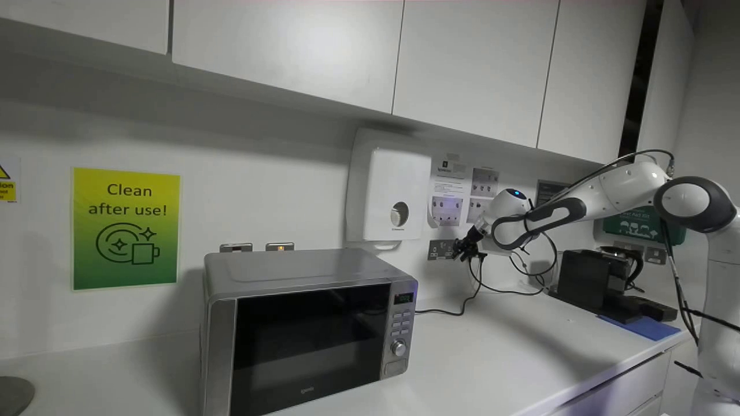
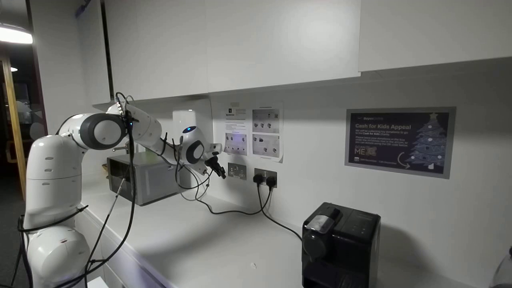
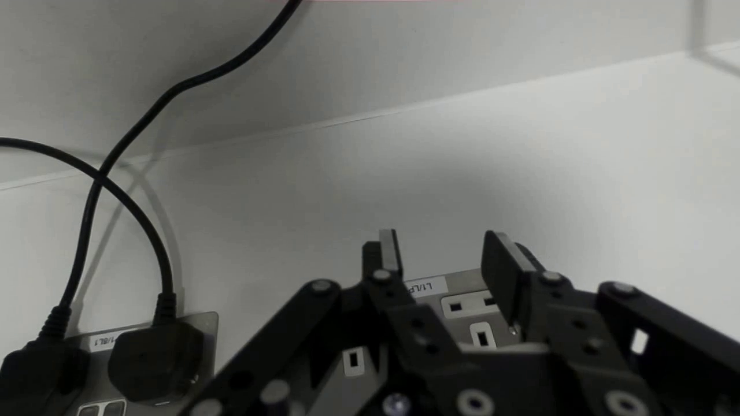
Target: Flip the switch of the socket on the left
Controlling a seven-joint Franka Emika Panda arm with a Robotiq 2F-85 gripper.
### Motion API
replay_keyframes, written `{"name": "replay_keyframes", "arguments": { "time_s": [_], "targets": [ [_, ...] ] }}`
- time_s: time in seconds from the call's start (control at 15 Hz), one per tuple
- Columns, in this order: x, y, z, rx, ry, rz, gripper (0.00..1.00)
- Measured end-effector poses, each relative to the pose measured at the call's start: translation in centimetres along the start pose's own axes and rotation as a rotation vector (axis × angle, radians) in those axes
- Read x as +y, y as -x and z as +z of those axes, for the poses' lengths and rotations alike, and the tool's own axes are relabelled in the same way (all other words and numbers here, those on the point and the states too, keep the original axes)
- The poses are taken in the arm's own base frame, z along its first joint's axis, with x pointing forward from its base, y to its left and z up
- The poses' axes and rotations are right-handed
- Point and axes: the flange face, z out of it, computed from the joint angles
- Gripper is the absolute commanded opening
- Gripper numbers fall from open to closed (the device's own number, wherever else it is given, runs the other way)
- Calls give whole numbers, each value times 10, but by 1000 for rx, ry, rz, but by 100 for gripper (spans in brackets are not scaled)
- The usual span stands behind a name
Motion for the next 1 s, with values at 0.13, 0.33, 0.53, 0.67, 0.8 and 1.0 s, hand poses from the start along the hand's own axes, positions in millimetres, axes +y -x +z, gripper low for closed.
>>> {"name": "replay_keyframes", "arguments": {
  "time_s": [0.13,0.33,0.53,0.67,0.8,1.0],
  "targets": [
    [-1,-2,1,16,-7,-1,1],
    [-3,-7,5,43,-16,-10,0],
    [-6,-15,12,61,-18,-26,0],
    [-9,-23,17,70,-20,-28,0],
    [-11,-30,20,81,-24,-27,0],
    [-14,-42,22,100,-30,-25,0]
  ]
}}
